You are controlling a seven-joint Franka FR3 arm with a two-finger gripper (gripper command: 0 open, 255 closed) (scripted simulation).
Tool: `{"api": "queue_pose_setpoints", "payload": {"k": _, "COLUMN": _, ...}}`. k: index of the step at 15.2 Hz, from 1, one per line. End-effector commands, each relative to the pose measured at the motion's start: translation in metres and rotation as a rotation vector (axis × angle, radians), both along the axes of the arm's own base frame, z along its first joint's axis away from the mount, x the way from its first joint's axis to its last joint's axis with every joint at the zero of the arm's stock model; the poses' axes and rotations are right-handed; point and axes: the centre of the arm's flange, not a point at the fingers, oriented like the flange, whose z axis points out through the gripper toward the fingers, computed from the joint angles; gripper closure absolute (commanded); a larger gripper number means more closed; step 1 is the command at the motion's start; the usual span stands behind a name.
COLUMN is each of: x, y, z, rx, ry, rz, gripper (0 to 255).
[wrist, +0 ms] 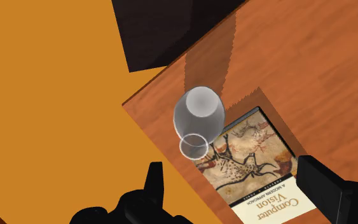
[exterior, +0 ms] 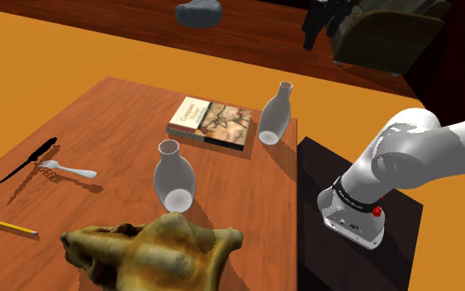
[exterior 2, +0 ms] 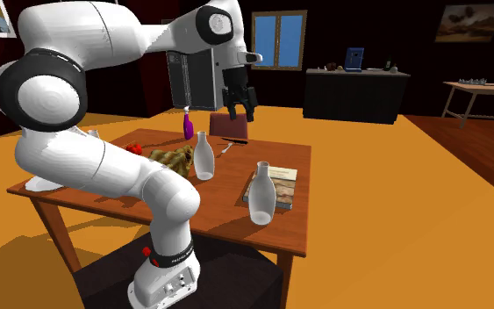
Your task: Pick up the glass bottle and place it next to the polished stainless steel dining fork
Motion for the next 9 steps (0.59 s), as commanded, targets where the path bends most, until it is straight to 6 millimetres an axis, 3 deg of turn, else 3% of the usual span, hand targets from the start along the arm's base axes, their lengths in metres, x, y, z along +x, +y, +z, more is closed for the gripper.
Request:
{"api": "queue_pose_setpoints", "payload": {"k": 1, "x": 0.0, "y": 0.0, "z": 0.0, "rx": 0.0, "ry": 0.0, "rz": 0.0, "gripper": 0}}
{"api": "queue_pose_setpoints", "payload": {"k": 9, "x": 0.018, "y": -0.043, "z": -0.096, "rx": 0.079, "ry": -0.072, "rz": 0.033, "gripper": 0}}
